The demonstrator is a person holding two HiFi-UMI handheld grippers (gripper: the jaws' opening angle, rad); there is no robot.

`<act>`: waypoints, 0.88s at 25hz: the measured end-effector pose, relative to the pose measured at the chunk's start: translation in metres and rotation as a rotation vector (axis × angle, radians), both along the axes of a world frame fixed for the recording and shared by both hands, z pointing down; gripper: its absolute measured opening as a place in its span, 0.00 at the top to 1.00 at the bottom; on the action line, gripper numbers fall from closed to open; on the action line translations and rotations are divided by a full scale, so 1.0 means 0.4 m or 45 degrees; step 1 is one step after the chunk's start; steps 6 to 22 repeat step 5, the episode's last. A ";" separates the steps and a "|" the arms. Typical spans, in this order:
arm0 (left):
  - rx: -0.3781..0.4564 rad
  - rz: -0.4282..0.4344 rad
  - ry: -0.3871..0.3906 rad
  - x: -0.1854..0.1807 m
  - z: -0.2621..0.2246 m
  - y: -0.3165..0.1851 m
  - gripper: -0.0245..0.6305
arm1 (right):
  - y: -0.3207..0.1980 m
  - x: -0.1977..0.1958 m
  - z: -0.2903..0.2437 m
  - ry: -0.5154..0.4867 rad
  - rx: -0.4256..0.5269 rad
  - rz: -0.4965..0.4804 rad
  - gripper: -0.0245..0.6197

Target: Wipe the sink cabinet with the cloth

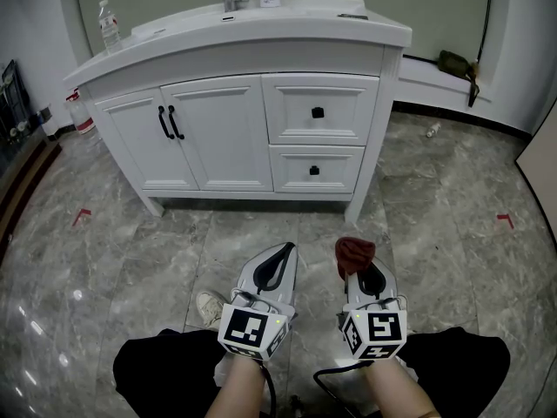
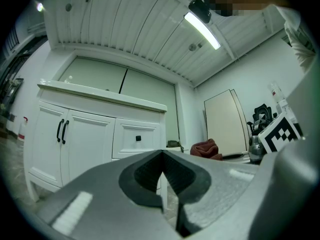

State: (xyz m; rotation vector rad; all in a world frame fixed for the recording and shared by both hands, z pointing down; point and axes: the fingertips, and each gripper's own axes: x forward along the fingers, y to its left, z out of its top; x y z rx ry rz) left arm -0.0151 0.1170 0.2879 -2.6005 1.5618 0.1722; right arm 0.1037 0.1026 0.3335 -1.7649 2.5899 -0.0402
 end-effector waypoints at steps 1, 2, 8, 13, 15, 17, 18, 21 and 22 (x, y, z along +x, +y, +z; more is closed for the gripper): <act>-0.001 -0.001 0.000 0.000 0.001 0.000 0.96 | 0.000 0.000 0.000 0.000 0.000 0.000 0.84; -0.002 -0.002 0.000 -0.001 0.001 -0.001 0.96 | -0.001 -0.001 0.000 0.000 0.000 -0.001 0.84; -0.010 -0.009 0.002 -0.005 0.000 -0.002 0.96 | -0.003 -0.003 0.001 -0.001 -0.002 -0.002 0.84; -0.010 -0.009 0.002 -0.005 0.000 -0.002 0.96 | -0.003 -0.003 0.001 -0.001 -0.002 -0.002 0.84; -0.010 -0.009 0.002 -0.005 0.000 -0.002 0.96 | -0.003 -0.003 0.001 -0.001 -0.002 -0.002 0.84; -0.010 -0.009 0.002 -0.005 0.000 -0.002 0.96 | -0.003 -0.003 0.001 -0.001 -0.002 -0.002 0.84; -0.010 -0.009 0.002 -0.005 0.000 -0.002 0.96 | -0.003 -0.003 0.001 -0.001 -0.002 -0.002 0.84; -0.010 -0.009 0.002 -0.005 0.000 -0.002 0.96 | -0.003 -0.003 0.001 -0.001 -0.002 -0.002 0.84; -0.010 -0.009 0.002 -0.005 0.000 -0.002 0.96 | -0.003 -0.003 0.001 -0.001 -0.002 -0.002 0.84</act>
